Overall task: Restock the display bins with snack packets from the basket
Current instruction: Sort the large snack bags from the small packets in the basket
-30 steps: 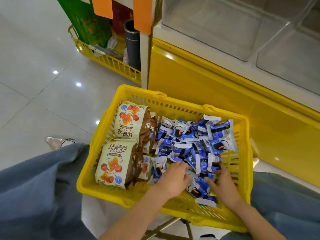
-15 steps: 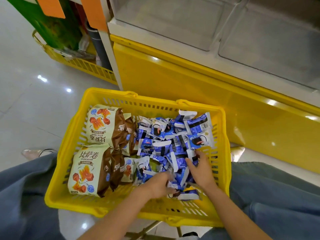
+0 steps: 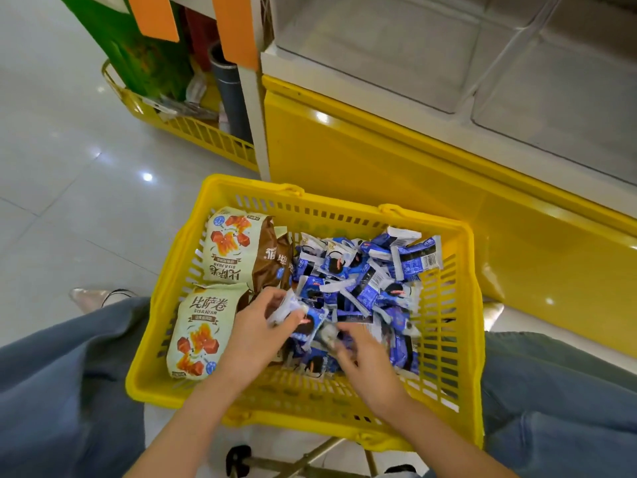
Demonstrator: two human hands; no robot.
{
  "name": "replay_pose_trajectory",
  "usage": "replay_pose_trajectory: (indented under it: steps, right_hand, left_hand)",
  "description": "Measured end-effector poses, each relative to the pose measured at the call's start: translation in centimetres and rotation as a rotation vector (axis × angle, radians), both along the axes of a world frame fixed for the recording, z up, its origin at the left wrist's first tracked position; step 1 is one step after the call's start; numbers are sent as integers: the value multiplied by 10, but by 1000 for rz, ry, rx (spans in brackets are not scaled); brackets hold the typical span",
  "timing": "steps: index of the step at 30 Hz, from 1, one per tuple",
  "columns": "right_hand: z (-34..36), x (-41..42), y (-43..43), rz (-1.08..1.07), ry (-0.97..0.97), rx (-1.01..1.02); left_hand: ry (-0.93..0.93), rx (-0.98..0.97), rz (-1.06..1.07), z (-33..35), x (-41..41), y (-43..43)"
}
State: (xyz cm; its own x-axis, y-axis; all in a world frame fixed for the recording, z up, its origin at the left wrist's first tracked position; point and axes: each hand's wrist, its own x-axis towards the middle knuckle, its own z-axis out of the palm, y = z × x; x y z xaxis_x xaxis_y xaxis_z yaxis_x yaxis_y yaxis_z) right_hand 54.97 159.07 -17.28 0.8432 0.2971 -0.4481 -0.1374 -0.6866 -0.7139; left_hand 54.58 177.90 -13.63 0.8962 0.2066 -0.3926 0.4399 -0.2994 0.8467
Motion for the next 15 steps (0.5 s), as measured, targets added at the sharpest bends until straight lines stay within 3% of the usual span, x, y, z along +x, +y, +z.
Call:
replay_pose_trajectory:
  steps: [4, 7, 9, 15]
  right_hand:
    - [-6, 8, 4, 403, 116, -157]
    - [-1, 22, -6, 122, -86, -133]
    - [-3, 38, -24, -78, -258, -230]
    - [-21, 54, -60, 0, 28, -454]
  left_hand:
    - [-17, 28, -18, 1, 1, 4]
    - [-15, -5, -37, -1, 0, 3]
    - [3, -7, -48, -6, 1, 0]
    - [190, 117, -199, -41, 19, -20]
